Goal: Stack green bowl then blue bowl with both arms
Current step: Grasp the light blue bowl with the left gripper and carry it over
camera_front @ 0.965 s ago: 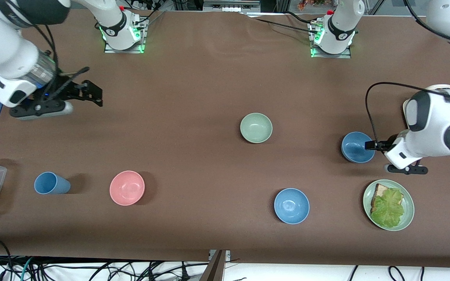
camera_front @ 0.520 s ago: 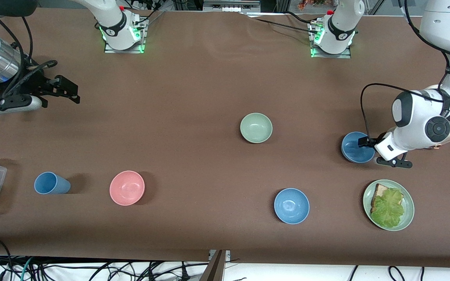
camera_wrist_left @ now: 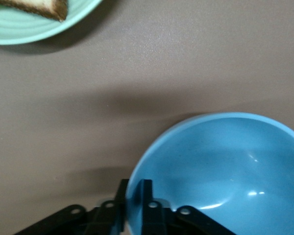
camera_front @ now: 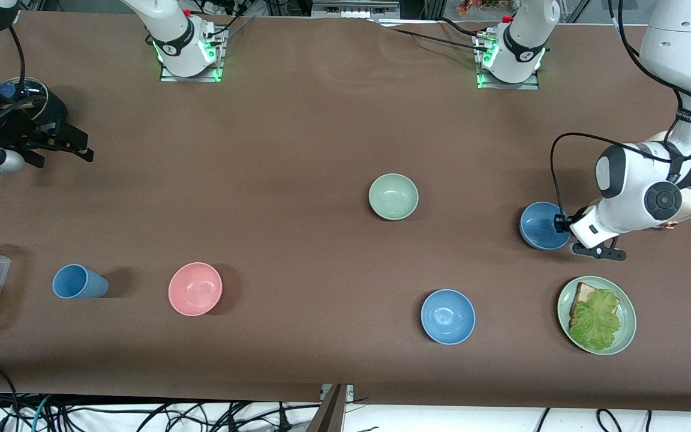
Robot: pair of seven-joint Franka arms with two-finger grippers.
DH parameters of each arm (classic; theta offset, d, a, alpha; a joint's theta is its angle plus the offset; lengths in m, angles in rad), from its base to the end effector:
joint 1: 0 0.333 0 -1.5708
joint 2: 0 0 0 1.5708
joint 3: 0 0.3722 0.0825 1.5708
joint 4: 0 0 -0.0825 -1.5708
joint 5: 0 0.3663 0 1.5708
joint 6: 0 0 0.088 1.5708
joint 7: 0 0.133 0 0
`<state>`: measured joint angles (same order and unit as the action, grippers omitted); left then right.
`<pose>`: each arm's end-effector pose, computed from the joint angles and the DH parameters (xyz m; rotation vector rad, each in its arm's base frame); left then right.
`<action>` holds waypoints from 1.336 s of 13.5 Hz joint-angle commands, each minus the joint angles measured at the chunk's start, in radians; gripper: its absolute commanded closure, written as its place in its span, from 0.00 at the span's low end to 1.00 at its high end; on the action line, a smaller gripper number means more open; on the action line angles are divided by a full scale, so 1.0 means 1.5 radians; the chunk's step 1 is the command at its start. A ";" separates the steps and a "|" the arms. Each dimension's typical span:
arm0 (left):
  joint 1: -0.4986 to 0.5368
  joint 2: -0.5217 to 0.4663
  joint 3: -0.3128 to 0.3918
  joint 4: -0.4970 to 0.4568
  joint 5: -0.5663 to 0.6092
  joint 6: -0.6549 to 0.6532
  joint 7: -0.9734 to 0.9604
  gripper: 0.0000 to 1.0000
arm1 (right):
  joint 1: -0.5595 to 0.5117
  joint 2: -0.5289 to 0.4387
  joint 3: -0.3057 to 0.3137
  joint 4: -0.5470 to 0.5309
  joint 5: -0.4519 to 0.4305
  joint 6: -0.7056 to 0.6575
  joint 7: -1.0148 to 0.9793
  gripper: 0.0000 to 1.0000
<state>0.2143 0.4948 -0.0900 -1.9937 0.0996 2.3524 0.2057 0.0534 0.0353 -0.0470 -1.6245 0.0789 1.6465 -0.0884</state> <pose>0.6015 0.0809 0.2380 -3.1254 0.2324 0.2113 0.5539 0.0140 0.6179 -3.0611 -0.1353 0.0155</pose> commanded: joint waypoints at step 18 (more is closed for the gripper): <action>-0.171 0.020 -0.217 0.193 -0.079 -0.290 -0.336 1.00 | -0.017 0.019 0.050 0.086 -0.071 -0.055 0.030 0.00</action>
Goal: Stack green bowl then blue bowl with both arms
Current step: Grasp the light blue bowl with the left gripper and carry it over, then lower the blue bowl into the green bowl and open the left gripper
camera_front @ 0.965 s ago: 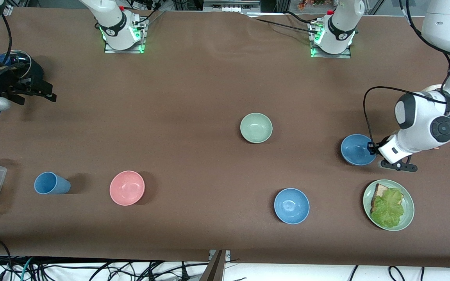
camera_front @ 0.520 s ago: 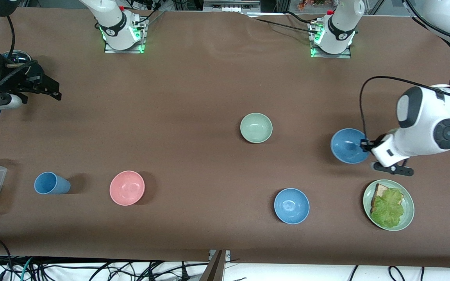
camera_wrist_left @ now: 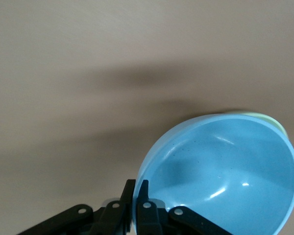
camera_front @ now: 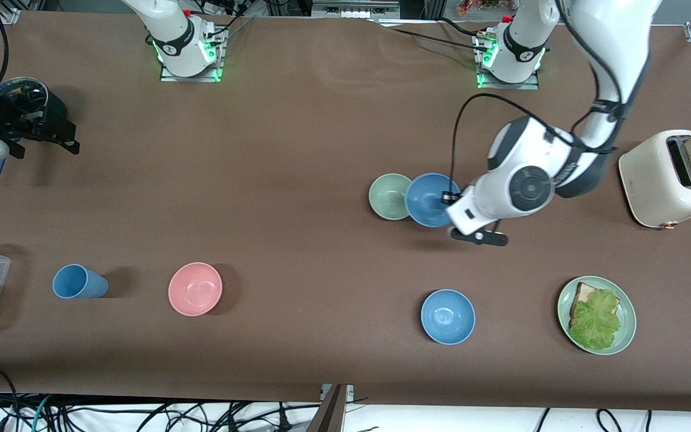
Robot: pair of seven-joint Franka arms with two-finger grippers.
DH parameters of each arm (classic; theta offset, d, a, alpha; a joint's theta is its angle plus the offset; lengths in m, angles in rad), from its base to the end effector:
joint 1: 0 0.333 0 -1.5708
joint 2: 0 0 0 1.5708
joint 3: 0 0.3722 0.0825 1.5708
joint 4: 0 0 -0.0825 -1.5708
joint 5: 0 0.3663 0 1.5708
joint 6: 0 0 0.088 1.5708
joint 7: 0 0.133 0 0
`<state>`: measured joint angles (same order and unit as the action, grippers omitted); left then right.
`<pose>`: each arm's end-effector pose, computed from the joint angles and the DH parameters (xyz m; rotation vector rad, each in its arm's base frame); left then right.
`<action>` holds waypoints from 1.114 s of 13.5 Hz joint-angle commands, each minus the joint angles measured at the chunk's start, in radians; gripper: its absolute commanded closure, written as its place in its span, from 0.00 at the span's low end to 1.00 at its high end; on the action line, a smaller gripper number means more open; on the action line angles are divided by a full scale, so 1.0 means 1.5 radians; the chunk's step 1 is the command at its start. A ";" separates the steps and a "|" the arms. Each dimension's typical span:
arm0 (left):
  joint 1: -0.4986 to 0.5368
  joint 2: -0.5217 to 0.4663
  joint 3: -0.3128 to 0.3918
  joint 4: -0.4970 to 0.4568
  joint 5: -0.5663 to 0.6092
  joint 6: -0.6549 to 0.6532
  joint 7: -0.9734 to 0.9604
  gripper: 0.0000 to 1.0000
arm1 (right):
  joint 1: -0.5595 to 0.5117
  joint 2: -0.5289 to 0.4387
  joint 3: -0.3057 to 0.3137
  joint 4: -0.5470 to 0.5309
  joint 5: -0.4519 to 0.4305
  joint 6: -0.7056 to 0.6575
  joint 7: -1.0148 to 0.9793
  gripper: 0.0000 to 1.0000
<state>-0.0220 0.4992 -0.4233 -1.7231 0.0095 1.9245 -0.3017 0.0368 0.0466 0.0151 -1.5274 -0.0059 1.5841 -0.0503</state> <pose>0.5879 -0.2463 0.3347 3.0115 -0.1921 -0.4680 0.5550 0.0278 0.6502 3.1323 0.1602 0.0159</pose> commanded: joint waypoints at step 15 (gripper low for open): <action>-0.079 0.068 0.006 0.011 -0.020 0.065 -0.006 0.00 | -0.010 0.019 0.004 0.021 -0.008 -0.017 0.004 0.00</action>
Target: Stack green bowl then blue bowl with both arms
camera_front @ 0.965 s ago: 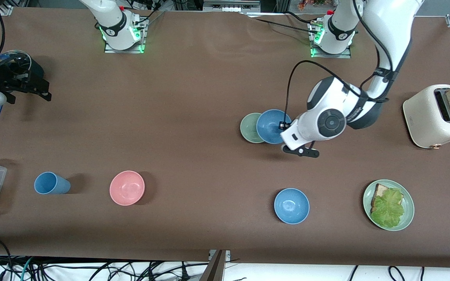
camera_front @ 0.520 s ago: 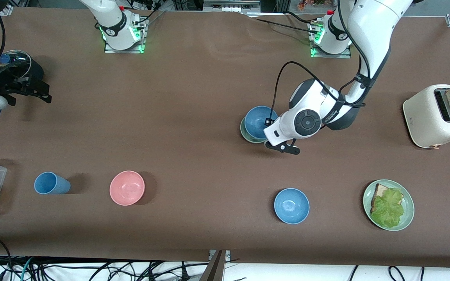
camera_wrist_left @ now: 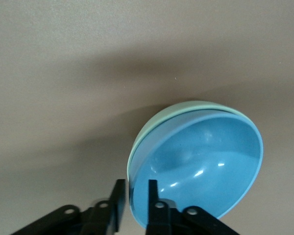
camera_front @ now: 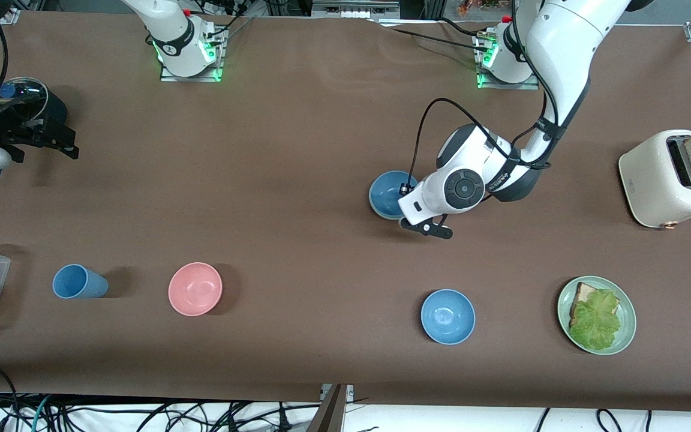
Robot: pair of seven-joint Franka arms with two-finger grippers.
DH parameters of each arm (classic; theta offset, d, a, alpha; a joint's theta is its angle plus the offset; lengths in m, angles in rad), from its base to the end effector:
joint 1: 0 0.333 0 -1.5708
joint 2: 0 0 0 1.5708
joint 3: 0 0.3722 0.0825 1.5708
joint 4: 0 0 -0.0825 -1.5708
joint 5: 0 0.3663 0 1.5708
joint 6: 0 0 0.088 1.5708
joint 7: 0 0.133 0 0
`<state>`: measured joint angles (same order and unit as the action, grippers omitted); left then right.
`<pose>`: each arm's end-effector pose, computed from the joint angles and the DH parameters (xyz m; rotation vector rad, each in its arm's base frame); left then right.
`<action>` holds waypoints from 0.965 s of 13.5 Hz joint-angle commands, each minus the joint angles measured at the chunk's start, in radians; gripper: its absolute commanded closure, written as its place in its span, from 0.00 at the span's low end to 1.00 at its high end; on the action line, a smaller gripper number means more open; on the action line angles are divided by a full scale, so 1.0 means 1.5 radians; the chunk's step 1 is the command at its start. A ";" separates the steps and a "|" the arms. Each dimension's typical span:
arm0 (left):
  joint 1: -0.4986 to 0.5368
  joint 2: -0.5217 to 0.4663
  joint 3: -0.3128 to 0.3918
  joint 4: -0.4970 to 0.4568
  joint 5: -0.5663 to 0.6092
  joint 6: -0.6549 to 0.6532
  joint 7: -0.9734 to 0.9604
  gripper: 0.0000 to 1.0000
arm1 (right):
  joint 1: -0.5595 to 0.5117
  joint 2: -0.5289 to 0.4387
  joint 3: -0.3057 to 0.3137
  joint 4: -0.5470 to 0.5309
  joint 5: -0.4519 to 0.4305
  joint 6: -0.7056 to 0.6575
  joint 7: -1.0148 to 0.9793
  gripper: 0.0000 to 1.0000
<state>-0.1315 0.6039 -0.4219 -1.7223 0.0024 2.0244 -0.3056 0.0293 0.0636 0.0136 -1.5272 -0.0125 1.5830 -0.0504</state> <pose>0.5688 -0.3149 0.2772 2.9708 -0.3160 -0.4941 0.5604 0.0221 0.6407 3.1266 0.1462 -0.0123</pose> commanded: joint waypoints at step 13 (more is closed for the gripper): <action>0.110 -0.290 0.112 0.168 -0.005 -0.391 0.012 0.00 | -0.005 0.008 0.005 0.021 -0.004 -0.016 0.002 0.00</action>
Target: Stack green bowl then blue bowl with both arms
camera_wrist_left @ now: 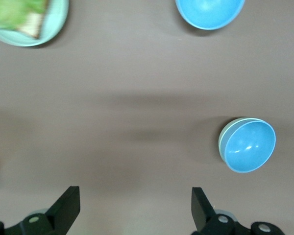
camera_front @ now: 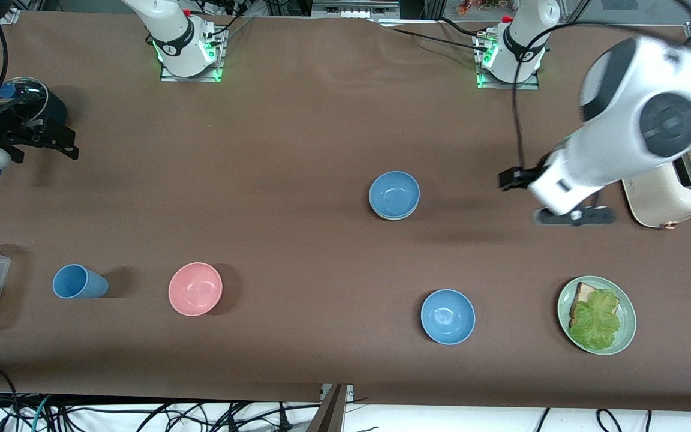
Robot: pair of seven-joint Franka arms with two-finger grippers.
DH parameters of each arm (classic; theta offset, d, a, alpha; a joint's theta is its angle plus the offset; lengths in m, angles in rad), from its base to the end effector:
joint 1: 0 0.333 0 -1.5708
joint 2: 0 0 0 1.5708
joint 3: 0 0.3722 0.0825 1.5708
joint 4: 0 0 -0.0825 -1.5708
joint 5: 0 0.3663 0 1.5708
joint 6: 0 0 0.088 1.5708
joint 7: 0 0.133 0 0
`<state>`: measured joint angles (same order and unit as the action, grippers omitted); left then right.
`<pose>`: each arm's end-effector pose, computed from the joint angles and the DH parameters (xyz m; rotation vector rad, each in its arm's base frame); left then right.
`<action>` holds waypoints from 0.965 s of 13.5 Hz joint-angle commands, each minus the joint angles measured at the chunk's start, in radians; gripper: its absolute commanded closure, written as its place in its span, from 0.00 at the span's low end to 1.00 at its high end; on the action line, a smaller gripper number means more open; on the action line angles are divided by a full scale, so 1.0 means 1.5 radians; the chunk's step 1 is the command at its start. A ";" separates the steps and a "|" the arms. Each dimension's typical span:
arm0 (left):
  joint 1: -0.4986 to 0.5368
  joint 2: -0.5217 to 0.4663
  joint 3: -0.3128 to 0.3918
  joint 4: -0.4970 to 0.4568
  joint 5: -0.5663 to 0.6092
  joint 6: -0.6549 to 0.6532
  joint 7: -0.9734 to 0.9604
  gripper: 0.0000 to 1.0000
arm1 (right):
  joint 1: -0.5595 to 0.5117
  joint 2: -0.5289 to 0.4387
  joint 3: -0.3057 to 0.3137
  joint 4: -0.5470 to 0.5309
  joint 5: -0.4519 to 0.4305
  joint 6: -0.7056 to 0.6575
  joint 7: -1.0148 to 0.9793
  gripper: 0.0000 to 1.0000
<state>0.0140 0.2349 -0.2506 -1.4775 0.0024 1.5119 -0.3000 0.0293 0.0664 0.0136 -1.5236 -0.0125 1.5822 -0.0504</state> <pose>0.5866 -0.1234 0.5617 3.1215 0.1004 -0.3150 0.5614 0.0222 0.6407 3.1266 0.1462 -0.0123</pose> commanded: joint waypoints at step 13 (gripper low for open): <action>-0.011 -0.183 0.087 -0.168 0.005 0.074 0.129 0.00 | 0.000 -0.023 0.013 -0.029 0.009 -0.007 0.028 0.00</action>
<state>0.0063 -0.0089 -0.1260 -1.6885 0.0028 1.6036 -0.1244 0.0304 0.0672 0.0259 -1.5320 -0.0084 1.5785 -0.0393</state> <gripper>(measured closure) 0.000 0.000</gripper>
